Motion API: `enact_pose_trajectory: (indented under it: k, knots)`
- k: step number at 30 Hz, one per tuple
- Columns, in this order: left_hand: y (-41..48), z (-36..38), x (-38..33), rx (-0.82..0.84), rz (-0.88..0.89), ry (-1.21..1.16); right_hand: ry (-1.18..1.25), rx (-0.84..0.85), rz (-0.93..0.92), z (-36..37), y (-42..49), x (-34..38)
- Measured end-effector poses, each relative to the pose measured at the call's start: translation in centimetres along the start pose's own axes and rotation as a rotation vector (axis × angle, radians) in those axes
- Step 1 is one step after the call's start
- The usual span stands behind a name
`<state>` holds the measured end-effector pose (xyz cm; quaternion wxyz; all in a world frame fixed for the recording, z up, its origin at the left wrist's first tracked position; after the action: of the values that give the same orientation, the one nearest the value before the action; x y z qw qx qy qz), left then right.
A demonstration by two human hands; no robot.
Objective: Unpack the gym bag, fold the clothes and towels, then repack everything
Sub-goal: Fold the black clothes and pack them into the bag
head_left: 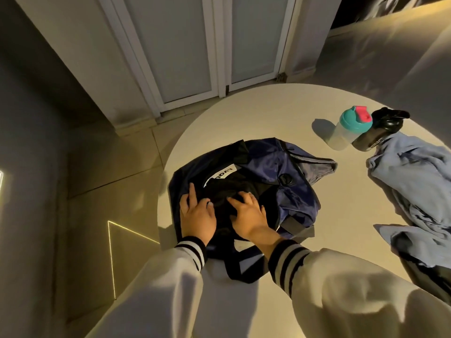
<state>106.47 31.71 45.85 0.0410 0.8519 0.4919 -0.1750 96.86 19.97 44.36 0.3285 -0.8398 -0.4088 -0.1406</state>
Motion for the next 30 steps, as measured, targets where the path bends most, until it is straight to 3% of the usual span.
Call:
enact_pose_trajectory:
  k: [3, 8, 11, 14, 21, 25, 30]
  knots:
    - [0.9, 0.8, 0.9, 0.107, -0.052, 0.088, -0.025, 0.005, 0.042, 0.0, 0.1, 0.1]
    - [1.1, 4.2, 4.3, 0.421, -0.150, 0.218, 0.000, 0.057, 0.074, 1.1, 0.1, 0.5]
    - [0.7, 4.2, 3.4, 0.476, -0.154, 0.158, 0.085, 0.156, 0.078, 2.0, -0.4, 0.2]
    - [1.0, 4.1, 3.1, 0.451, -0.150, 0.071, 0.086, 0.255, 0.065, 2.5, -0.8, -0.4]
    - [2.6, 3.5, 1.9, 0.363, -0.103, -0.172, 0.106, -0.010, 0.041, 0.9, -0.2, -0.5]
    - [2.6, 3.2, 2.6, 0.310, -0.117, -0.166, 0.077, 0.003, 0.043, 1.2, -0.2, -0.7]
    - [2.6, 0.1, 2.2, 0.111, -0.069, -0.365, 0.054, 0.046, 0.041, 1.3, -0.1, -0.1]
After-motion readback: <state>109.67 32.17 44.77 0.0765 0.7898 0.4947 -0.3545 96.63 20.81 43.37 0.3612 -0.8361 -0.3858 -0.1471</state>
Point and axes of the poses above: each hand's wrist, its own y-axis towards the middle knuckle, its own z-axis out of the palm, x = y × z, the point moved 10 cm from there along y, towards the middle knuckle, and after that the axes turned 4 degrees about y, right-handed, at the moved point
